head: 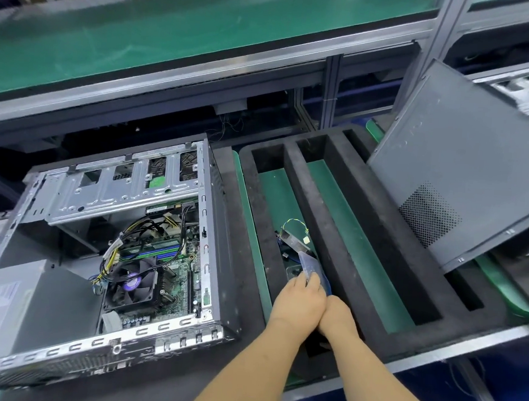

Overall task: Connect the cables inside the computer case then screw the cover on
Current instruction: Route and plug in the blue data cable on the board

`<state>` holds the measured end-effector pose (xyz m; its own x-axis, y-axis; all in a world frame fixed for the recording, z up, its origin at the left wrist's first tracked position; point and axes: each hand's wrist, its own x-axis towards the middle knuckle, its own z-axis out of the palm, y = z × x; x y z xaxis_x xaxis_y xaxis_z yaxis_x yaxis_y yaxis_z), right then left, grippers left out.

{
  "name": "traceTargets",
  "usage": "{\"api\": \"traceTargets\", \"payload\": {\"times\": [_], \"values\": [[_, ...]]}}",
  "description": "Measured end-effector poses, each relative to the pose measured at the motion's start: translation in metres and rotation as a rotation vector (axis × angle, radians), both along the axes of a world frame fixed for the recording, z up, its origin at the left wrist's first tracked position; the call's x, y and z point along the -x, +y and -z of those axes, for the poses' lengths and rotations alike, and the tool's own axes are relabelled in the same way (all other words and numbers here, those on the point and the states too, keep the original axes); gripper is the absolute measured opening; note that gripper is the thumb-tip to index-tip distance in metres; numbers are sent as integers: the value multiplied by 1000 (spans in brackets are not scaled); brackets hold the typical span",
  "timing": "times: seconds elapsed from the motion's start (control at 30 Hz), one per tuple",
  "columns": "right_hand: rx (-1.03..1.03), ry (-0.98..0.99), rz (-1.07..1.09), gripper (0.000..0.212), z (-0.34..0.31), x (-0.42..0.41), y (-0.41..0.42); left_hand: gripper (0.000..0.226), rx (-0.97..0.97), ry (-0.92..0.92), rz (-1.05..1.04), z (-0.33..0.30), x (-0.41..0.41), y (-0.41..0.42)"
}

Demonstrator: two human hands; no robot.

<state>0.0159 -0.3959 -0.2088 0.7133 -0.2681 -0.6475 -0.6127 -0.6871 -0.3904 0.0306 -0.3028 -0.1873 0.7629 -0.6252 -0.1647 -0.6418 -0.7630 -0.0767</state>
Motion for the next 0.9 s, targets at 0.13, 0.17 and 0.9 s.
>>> {"api": "traceTargets", "payload": {"times": [0.13,0.17,0.9], "values": [[23,-74,129,15,-5,7,5,38,9,13,-3,-1,-1,1],[71,-102,158,13,-6,11,8,39,8,23,-9,0,-1,1],[42,-790,147,22,-101,-24,8,35,-60,148,-58,-11,-10,4]]}}
